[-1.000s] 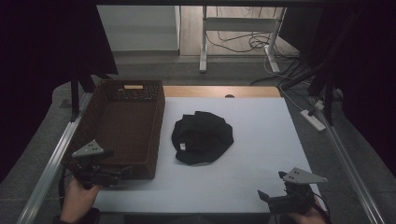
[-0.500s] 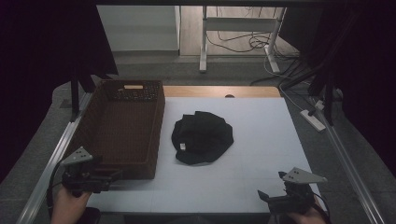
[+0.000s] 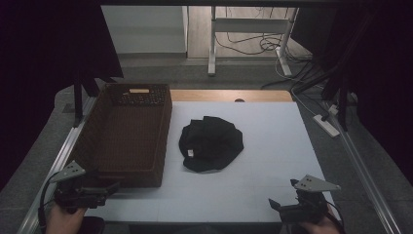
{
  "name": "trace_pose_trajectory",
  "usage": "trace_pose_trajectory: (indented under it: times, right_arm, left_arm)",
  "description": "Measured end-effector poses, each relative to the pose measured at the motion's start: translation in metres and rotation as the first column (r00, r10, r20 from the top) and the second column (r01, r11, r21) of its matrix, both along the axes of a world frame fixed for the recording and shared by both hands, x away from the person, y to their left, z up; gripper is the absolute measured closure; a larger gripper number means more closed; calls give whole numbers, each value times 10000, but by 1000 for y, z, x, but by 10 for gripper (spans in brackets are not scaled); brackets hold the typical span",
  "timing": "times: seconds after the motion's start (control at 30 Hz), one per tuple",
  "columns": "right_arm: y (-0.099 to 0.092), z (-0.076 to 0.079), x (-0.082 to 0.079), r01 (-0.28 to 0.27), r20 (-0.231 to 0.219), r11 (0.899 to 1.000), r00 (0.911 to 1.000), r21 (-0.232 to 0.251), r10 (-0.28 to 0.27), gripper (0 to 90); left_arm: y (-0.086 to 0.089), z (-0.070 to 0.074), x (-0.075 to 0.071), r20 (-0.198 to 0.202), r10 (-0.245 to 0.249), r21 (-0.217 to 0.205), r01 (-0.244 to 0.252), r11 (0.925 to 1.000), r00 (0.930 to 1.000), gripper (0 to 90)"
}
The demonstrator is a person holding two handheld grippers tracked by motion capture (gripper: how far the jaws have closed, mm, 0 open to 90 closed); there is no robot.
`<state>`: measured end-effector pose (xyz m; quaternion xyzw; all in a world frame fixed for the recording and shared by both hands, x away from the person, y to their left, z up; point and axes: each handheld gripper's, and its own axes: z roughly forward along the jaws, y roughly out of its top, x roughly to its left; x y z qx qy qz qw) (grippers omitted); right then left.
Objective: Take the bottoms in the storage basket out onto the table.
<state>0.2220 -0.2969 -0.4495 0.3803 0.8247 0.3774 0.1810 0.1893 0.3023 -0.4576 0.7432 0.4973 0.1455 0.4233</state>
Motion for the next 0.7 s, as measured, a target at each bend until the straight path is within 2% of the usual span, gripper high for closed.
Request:
trace_pose_trajectory:
  times: [0.4,0.7]
  right_arm:
    - [0,0,0,3,11,10000,10000,36,-3,18]
    - [0,0,0,11,7,10000,10000,19,-11,18]
  left_arm:
    - [11,-13,-8,-61,-59,-121,59,9999,10000,0]
    - [10,-20,-9,-314,-528,109,531,9985,9981,0]
